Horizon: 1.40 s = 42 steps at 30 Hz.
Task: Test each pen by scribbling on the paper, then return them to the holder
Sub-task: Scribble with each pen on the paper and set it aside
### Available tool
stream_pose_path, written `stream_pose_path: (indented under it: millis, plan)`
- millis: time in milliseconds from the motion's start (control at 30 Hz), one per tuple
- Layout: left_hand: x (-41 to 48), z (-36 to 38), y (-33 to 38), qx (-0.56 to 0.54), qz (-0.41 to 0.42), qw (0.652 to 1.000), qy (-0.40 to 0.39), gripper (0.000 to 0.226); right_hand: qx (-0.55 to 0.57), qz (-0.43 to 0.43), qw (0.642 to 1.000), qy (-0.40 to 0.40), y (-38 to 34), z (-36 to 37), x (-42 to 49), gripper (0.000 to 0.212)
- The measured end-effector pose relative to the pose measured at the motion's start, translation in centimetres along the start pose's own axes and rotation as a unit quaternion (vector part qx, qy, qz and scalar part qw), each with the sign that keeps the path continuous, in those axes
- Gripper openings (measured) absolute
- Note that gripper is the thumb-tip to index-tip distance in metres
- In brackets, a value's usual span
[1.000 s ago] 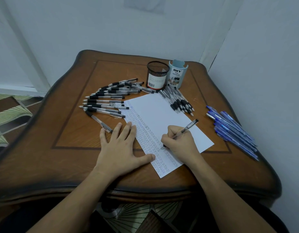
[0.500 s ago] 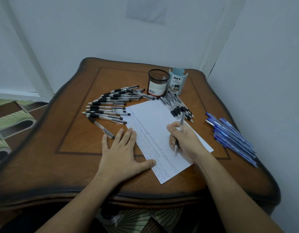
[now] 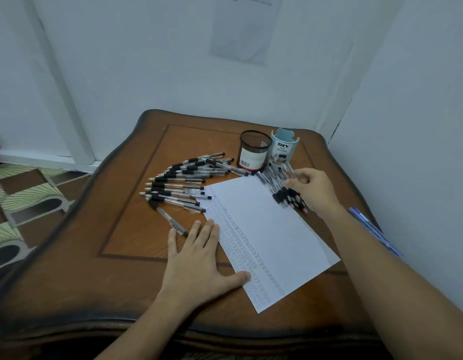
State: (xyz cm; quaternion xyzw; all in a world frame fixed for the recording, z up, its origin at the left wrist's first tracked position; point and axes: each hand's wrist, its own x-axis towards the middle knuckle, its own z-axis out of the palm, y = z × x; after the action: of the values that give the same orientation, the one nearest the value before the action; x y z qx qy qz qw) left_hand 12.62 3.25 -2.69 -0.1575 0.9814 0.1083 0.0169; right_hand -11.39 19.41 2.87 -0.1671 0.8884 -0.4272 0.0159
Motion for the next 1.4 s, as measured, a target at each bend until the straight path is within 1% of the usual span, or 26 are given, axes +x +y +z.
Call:
stream_pose_path:
  millis: [67, 100, 200, 300, 400, 467, 533, 567, 600, 633, 667, 733, 767, 800, 867, 967, 1133, 1200, 1267, 1300, 1333, 1400]
  plan:
    - [0.0, 0.1, -0.1, 0.000, 0.000, 1.000, -0.001, 0.121, -0.002, 0.026, 1.000, 0.006, 0.4, 0.1, 1.8, 0.035]
    - [0.1, 0.1, -0.1, -0.002, 0.000, 1.000, 0.001, 0.122, -0.002, 0.039, 0.999, 0.007, 0.6, 0.3, 2.6, 0.038]
    - [0.1, 0.1, -0.1, -0.002, 0.001, 1.000, -0.002, 0.120, -0.008, 0.058, 0.998, -0.001, 0.9, 1.1, 4.2, 0.034]
    - [0.0, 0.0, -0.2, -0.004, 0.003, 1.000, -0.006, 0.118, -0.023, 0.058, 0.998, -0.025, 0.8, 1.7, 4.7, 0.041]
    - [0.0, 0.1, -0.2, -0.006, 0.004, 1.000, -0.002, 0.119, -0.051, 0.054, 0.997, -0.036, 0.8, 1.8, 4.5, 0.038]
    - [0.0, 0.1, -0.2, -0.004, 0.004, 1.000, -0.002, 0.118, -0.099, 0.034, 0.994, -0.019, 0.5, 1.9, 4.1, 0.035]
    - [0.0, 0.0, -0.2, -0.003, 0.005, 1.000, -0.004, 0.117, -0.184, -0.042, 0.982, 0.031, -0.3, 2.4, 3.3, 0.027]
    - [0.0, 0.0, -0.2, -0.004, 0.005, 1.000, -0.004, 0.117, -0.205, -0.089, 0.974, 0.043, -1.0, 2.9, 2.8, 0.023]
    - [0.0, 0.0, -0.2, -0.005, 0.005, 1.000, -0.005, 0.117, -0.201, -0.131, 0.971, 0.028, -1.9, 3.7, 2.3, 0.020]
    - [0.0, 0.0, -0.2, -0.005, 0.005, 1.000, -0.006, 0.118, -0.180, -0.160, 0.970, -0.018, -2.9, 4.7, 1.6, 0.018]
    - [0.0, 0.0, -0.2, -0.005, 0.005, 1.000, -0.007, 0.118, -0.158, -0.180, 0.968, -0.080, -3.9, 5.9, 0.8, 0.018]
    - [0.0, 0.0, -0.2, -0.003, 0.005, 1.000, -0.005, 0.118, -0.115, -0.182, 0.956, -0.198, -5.8, 8.4, -1.1, 0.022]
    - [0.1, 0.0, -0.2, -0.002, 0.004, 1.000, -0.003, 0.118, -0.096, -0.177, 0.953, -0.229, -6.3, 9.7, -1.7, 0.025]
    - [0.0, 0.0, -0.3, 0.000, 0.004, 1.000, -0.001, 0.118, -0.085, -0.170, 0.952, -0.239, -6.6, 10.9, -2.2, 0.028]
    - [0.0, 0.0, -0.2, 0.005, 0.005, 1.000, -0.001, 0.117, -0.091, -0.159, 0.959, -0.216, -6.9, 12.7, -2.6, 0.027]
    - [0.0, 0.1, -0.3, 0.008, 0.010, 1.000, -0.002, 0.117, -0.111, -0.161, 0.966, -0.168, -7.0, 13.4, -2.9, 0.008]
    - [0.1, 0.2, -0.3, 0.008, 0.008, 1.000, 0.001, 0.118, -0.175, -0.184, 0.955, -0.150, -6.0, 12.3, -2.9, 0.015]
    - [0.0, 0.2, -0.2, 0.009, 0.007, 1.000, 0.001, 0.119, -0.184, -0.189, 0.953, -0.147, -5.5, 11.8, -2.9, 0.016]
    - [0.1, 0.2, -0.2, 0.009, 0.007, 1.000, 0.002, 0.119, -0.164, -0.184, 0.959, -0.143, -5.2, 11.4, -2.9, 0.015]
    - [0.1, 0.2, -0.3, 0.009, 0.007, 1.000, 0.002, 0.120, -0.130, -0.172, 0.966, -0.142, -5.1, 11.1, -2.9, 0.012]
    - [0.1, 0.2, -0.3, 0.009, 0.007, 1.000, 0.001, 0.121, -0.078, -0.148, 0.976, -0.142, -5.1, 10.7, -2.8, 0.009]
    - [0.1, 0.2, -0.3, 0.011, 0.007, 1.000, -0.001, 0.122, 0.071, -0.065, 0.986, -0.138, -5.3, 9.6, -2.7, 0.007]
